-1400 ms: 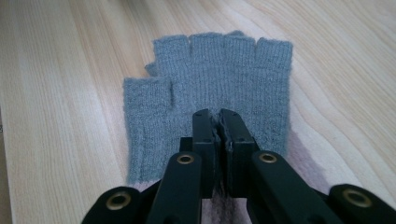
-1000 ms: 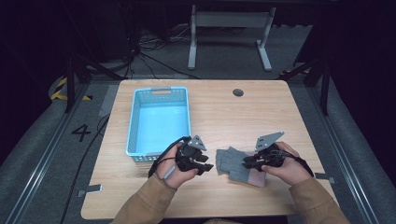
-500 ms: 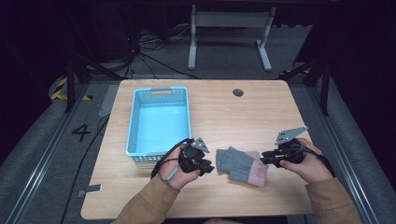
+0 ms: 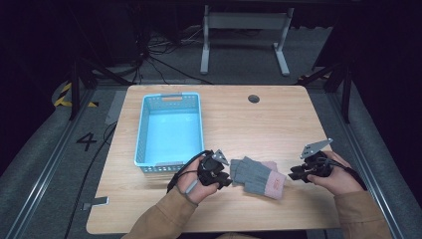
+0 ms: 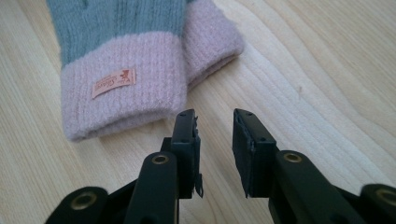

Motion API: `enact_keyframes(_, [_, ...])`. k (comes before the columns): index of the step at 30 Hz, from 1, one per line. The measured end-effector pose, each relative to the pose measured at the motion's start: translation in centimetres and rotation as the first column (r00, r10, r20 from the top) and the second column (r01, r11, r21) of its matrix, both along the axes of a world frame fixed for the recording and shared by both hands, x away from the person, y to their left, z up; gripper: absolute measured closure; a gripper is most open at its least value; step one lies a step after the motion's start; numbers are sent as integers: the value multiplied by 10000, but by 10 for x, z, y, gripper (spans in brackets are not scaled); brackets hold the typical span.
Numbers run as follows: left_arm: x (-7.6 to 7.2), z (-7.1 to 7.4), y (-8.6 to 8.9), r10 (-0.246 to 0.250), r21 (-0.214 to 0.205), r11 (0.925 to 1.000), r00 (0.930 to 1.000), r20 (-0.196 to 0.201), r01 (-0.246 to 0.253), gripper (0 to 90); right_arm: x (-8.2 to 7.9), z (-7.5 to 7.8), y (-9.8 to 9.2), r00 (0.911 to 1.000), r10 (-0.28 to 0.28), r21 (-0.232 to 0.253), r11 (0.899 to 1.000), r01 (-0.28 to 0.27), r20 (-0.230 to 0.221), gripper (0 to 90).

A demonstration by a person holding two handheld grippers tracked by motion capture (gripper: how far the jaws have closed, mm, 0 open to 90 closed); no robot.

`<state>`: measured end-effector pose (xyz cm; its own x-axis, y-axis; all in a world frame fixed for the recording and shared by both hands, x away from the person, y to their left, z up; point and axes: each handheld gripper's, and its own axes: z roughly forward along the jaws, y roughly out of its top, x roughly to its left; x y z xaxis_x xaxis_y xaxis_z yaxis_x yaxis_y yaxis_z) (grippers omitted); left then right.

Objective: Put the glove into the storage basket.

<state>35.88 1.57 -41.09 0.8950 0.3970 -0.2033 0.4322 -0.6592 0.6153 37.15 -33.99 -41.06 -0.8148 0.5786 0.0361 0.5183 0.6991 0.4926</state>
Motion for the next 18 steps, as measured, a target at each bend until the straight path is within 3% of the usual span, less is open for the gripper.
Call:
enact_keyframes(10, [2, -13, -7, -9, 247, 9997, 9998, -202, 14, 731, 1, -6, 5, 9989, 359, -153, 9992, -363, -309, 700])
enact_keyframes(18, [9, -24, -16, 388, 433, 9984, 9989, -258, -376, 727, 0, -8, 6, 9983, 374, -245, 9990, -385, -444, 695])
